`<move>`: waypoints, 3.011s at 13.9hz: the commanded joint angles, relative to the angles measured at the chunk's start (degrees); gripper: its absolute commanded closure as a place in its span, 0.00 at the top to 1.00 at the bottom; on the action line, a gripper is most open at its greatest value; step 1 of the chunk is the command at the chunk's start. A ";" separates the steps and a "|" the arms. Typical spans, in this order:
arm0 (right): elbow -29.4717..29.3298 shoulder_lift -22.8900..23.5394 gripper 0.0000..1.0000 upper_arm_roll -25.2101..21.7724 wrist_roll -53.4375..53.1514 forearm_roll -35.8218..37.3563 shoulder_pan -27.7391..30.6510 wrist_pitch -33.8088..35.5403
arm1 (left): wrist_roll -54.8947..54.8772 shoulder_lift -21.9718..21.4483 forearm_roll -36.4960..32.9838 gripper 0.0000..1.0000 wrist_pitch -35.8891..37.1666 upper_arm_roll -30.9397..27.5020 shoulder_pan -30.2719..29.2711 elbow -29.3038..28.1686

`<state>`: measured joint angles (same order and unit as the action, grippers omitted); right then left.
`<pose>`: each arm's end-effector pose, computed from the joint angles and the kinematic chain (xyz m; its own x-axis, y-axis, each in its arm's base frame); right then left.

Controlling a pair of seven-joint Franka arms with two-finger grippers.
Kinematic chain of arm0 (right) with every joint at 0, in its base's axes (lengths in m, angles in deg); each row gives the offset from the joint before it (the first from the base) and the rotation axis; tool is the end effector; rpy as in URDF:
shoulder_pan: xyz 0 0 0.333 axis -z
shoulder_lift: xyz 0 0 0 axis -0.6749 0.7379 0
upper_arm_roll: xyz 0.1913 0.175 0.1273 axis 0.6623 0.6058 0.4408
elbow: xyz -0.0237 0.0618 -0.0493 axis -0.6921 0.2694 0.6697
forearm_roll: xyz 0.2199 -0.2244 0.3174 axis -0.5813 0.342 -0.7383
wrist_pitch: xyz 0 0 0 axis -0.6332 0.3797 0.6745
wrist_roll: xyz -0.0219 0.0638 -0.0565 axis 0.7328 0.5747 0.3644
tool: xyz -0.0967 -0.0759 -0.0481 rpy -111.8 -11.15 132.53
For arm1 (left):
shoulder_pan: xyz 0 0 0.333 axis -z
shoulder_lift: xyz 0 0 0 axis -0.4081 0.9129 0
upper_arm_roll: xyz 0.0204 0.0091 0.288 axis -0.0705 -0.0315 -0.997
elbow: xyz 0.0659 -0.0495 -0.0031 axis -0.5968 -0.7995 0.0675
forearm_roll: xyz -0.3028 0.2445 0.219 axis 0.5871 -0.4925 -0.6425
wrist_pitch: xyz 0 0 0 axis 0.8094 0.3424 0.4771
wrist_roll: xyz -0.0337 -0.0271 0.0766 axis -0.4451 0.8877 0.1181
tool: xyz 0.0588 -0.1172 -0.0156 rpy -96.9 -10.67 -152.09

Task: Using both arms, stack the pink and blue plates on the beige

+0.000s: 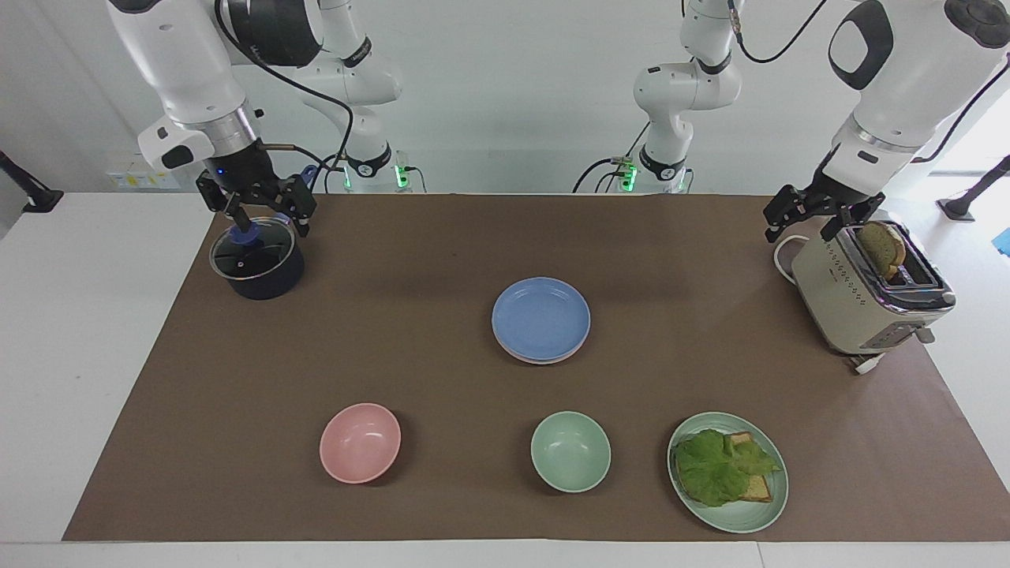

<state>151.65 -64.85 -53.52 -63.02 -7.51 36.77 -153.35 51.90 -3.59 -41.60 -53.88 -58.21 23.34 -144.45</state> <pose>0.6109 0.0047 0.5709 0.9916 -0.1229 0.0402 -0.1225 -0.9924 -0.0128 0.6168 -0.0252 0.5463 1.0000 -0.0083 -0.0022 -0.0082 -0.9994 0.0349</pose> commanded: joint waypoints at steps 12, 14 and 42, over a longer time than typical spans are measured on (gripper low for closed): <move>-0.73 -4.09 1.00 -1.85 7.88 0.95 1.11 7.65 | -0.31 -0.05 -0.82 1.00 0.85 0.21 -0.22 0.53; 0.85 -5.05 1.00 -1.76 7.96 1.04 0.59 7.39 | -0.31 -0.05 -0.82 1.00 0.85 0.21 -0.22 0.53; 2.26 -6.03 1.00 -1.32 4.54 0.60 0.49 8.18 | -0.31 -0.05 -0.82 1.00 0.85 0.21 -0.22 0.53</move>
<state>152.05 -69.18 -55.34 -58.26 -7.50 36.88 -145.24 51.90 -3.59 -41.60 -53.88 -58.21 23.34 -144.45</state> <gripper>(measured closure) 0.000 0.000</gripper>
